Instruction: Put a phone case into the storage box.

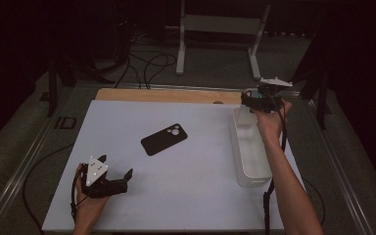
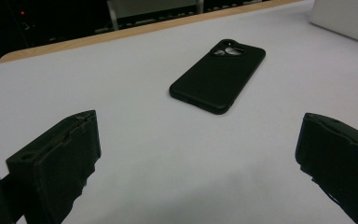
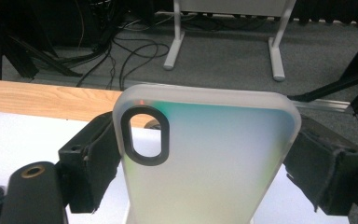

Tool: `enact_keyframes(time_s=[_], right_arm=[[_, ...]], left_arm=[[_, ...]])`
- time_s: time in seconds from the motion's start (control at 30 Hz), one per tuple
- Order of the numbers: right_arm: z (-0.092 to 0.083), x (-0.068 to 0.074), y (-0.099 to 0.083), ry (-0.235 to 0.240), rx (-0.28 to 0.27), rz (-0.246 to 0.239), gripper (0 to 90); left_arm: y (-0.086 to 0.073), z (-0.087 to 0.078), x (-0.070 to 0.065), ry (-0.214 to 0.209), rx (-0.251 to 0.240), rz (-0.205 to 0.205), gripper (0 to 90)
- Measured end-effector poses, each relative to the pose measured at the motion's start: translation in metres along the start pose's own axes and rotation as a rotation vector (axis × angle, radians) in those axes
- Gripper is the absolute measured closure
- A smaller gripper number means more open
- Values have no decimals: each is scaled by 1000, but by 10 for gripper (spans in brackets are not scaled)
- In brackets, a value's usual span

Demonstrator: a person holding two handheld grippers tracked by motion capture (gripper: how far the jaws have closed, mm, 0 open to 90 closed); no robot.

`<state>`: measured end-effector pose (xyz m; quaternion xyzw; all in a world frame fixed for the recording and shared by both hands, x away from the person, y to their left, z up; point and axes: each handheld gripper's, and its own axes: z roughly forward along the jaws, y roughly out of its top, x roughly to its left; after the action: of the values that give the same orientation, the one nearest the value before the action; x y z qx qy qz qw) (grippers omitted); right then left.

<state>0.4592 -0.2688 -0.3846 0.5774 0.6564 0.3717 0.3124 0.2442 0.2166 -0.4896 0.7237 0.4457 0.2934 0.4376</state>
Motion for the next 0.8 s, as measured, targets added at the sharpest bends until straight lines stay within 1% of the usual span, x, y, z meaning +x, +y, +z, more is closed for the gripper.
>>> enact_keyframes(time_s=[0.33, 0.43, 0.67, 0.7, 0.8], right_arm=[[5, -1, -5, 1, 14, 3, 165], [6, -1, -6, -5, 20, 6, 165], [9, 1, -9, -5, 29, -5, 165], [11, 2, -10, -14, 38, -19, 165], [12, 3, -11, -14, 44, -28, 165]], left_arm=[[0, 0, 0, 1, -1, 3, 5], [0, 0, 0, 0, -2, 5, 5], [0, 0, -1, -1, 0, 8, 5], [0, 0, -1, -1, 0, 7, 5], [0, 0, -1, -1, 0, 7, 5]])
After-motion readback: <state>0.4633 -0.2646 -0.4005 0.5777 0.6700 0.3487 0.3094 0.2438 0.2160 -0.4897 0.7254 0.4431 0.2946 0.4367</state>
